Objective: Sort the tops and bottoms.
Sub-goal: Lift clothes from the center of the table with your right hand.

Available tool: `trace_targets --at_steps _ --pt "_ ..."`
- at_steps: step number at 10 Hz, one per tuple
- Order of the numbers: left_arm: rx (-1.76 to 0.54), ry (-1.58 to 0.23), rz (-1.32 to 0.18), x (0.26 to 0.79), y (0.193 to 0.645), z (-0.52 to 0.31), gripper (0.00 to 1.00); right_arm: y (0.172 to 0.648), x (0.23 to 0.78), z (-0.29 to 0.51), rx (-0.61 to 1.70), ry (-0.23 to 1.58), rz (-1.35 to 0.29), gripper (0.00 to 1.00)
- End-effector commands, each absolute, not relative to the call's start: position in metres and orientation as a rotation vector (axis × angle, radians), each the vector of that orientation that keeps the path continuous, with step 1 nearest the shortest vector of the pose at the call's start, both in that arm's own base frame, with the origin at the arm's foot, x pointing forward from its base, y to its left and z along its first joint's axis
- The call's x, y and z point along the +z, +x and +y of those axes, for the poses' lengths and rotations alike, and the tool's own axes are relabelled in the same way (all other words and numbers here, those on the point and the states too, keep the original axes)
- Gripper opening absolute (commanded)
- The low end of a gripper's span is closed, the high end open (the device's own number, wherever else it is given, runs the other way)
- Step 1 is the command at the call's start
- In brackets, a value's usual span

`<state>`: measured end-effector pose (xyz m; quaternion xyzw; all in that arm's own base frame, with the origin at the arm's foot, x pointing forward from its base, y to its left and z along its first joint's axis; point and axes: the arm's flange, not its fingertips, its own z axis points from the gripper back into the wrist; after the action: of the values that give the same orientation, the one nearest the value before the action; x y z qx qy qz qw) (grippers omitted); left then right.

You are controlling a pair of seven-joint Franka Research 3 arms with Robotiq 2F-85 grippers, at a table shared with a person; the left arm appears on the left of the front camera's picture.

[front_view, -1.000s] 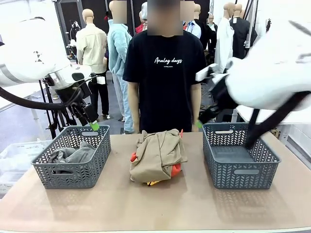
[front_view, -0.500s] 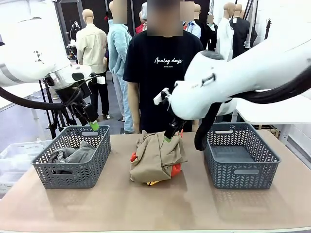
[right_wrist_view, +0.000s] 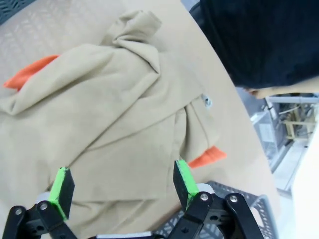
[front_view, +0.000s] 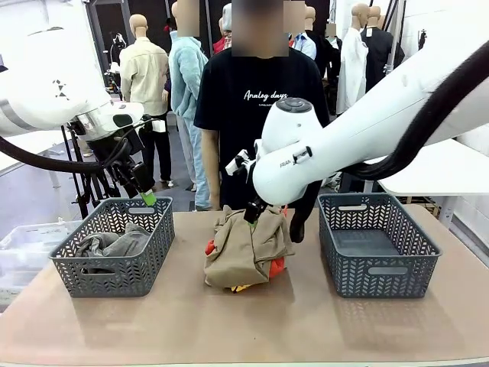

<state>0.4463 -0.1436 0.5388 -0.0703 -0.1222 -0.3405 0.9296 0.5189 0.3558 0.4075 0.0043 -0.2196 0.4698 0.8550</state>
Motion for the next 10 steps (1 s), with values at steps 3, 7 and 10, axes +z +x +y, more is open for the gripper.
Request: trace_targets --at_steps 3,7,10 --pt "-0.703 -0.135 -0.239 0.542 0.446 -0.143 0.80 0.524 0.400 0.362 0.967 0.023 -0.453 1.00" --pt "-0.703 -0.135 -0.239 0.542 0.446 -0.143 0.80 0.522 0.396 0.375 0.931 -0.030 -0.462 1.00" --pt "-0.703 -0.135 -0.239 0.542 0.446 -0.143 0.80 0.538 0.378 0.386 0.891 -0.089 -0.429 1.00"
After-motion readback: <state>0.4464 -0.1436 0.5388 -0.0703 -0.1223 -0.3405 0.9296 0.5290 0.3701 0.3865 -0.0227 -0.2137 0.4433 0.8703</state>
